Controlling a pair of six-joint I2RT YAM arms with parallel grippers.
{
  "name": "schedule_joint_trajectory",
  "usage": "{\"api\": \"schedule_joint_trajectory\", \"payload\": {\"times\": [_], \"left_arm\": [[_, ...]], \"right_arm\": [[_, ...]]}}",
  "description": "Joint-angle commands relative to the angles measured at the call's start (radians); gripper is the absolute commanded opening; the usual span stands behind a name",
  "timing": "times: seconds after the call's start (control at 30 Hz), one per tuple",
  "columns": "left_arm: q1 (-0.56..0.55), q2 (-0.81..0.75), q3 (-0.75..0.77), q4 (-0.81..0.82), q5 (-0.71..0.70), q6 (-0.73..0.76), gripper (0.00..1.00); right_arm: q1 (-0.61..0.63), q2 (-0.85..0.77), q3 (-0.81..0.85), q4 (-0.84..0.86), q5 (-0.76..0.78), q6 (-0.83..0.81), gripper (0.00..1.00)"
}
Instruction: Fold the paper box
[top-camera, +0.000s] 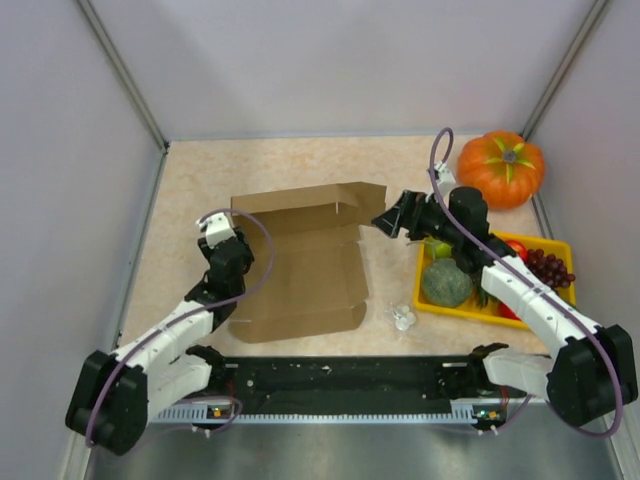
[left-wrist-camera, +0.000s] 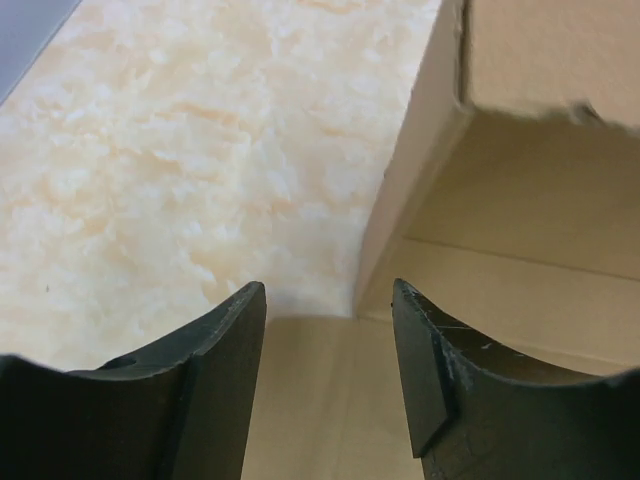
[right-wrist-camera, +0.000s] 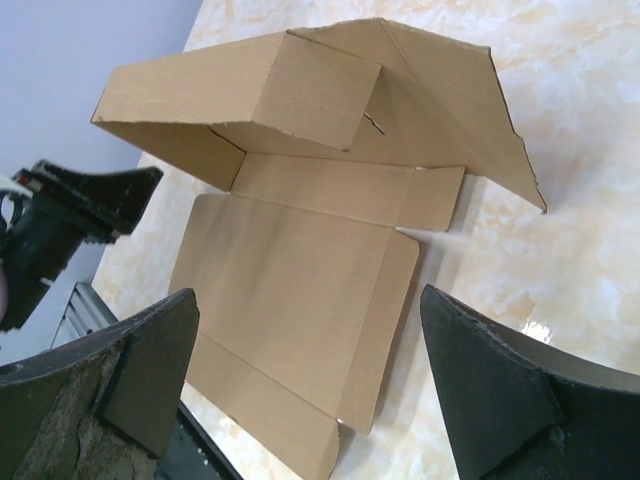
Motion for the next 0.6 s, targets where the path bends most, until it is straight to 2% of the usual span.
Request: {"api": "schedule_joint_trajectory", "payload": {"times": [0.0,0.1,0.2,0.3,0.33,0.47,0.53,0.57], "left_arm": [[0.098,0.118,0.047,0.260,0.172,0.166,0.66],[0.107,0.193,0.090,0.299,0.230,0.229,0.72],[0.116,0.228,0.107,0.343,0.260,0.253,0.70],[0.119,0.250,0.119,0.354,0.252,0.262,0.59],[0.119,0.254,0.129,0.342,0.237,0.259,0.53],[0.119,0.255,0.120,0.365,0.215,0.282,0.37],[0.119,0.256,0.112,0.391,0.208,0.293,0.33],[0.119,0.253,0.112,0.392,0.209,0.296,0.26]], "right_arm": [[0.006,-0.060,-0.010,0.049,0.005,-0.018,0.91],[0.008,-0.068,-0.007,0.052,0.006,-0.017,0.91],[0.006,-0.048,0.007,0.050,0.002,0.006,0.91],[0.017,0.013,0.062,0.011,-0.009,0.030,0.89],[0.025,0.033,0.085,-0.031,-0.005,0.031,0.88],[0.057,0.137,0.255,-0.155,0.014,0.077,0.84],[0.087,0.197,0.320,-0.189,0.021,0.077,0.81],[0.104,0.218,0.379,-0.219,0.034,0.071,0.81]]}}
